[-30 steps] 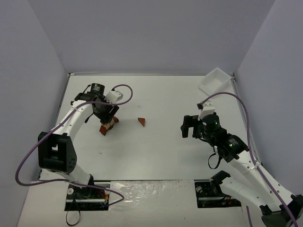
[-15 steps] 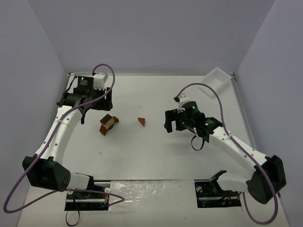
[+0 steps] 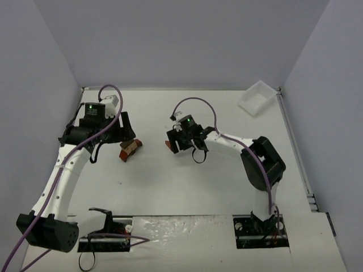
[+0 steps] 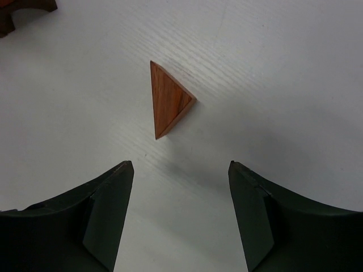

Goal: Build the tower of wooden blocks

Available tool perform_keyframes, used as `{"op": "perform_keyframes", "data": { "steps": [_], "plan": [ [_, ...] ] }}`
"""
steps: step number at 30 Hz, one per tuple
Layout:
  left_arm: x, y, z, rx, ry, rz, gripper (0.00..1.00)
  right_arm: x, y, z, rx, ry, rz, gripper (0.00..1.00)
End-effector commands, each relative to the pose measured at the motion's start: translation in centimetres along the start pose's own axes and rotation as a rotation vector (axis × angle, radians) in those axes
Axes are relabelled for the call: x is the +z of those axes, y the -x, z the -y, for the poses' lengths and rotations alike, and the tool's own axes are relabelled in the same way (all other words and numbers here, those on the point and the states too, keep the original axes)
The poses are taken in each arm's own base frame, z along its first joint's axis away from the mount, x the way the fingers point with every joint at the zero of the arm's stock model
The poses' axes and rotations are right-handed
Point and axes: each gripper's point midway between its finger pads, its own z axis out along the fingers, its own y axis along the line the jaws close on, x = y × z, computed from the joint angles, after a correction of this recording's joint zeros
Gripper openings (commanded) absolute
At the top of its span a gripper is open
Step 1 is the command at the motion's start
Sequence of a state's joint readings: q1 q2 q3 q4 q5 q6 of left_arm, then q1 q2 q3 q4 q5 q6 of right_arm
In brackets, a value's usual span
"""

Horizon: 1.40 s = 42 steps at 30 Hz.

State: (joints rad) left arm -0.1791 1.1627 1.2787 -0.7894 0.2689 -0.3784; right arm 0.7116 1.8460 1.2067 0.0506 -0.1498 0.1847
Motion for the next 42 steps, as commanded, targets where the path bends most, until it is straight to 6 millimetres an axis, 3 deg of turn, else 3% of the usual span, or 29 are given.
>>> {"op": "perform_keyframes", "data": {
  "steps": [1, 4, 10, 15, 20, 26, 28, 35, 38, 42],
  "plan": [
    [-1.3, -0.3, 0.3, -0.010, -0.016, 0.012, 0.64, 1.5, 4.1, -1.6, -0.028, 0.017, 0.106, 0.63],
    [-1.6, -0.7, 0.2, 0.000, -0.016, 0.002, 0.64, 3.9, 3.1, -1.7, -0.027, 0.005, 0.076, 0.63],
    [-1.7, -1.5, 0.2, 0.003, -0.028, -0.018, 0.64, 6.2, 2.3, -1.1, -0.026, -0.053, 0.062, 0.52],
    [-1.5, -2.1, 0.4, 0.010, -0.049, -0.045, 0.64, 6.2, 2.4, -0.6, -0.038, -0.083, 0.077, 0.28],
    [-1.5, -1.9, 1.2, 0.032, -0.088, -0.064, 0.64, 4.5, 2.3, -0.7, -0.099, -0.075, 0.092, 0.03],
    [-2.1, -0.7, 4.3, 0.032, -0.240, -0.087, 0.65, -2.6, 5.3, -4.3, -0.236, 0.026, 0.230, 0.00],
    [-2.7, -0.2, 6.6, 0.012, -0.358, -0.116, 0.65, -6.4, 6.6, -6.9, -0.307, 0.085, 0.309, 0.00],
    [-4.7, 0.5, 11.2, -0.039, -0.589, -0.195, 0.66, -15.2, 9.5, -12.2, -0.393, 0.235, 0.498, 0.01],
    [-4.6, 0.1, 12.3, -0.050, -0.622, -0.240, 0.65, -17.5, 10.3, -13.3, -0.421, 0.261, 0.553, 0.02],
    [-4.5, -0.1, 13.0, -0.075, -0.658, -0.285, 0.66, -18.7, 11.0, -13.5, -0.431, 0.259, 0.585, 0.04]
  ]
}}
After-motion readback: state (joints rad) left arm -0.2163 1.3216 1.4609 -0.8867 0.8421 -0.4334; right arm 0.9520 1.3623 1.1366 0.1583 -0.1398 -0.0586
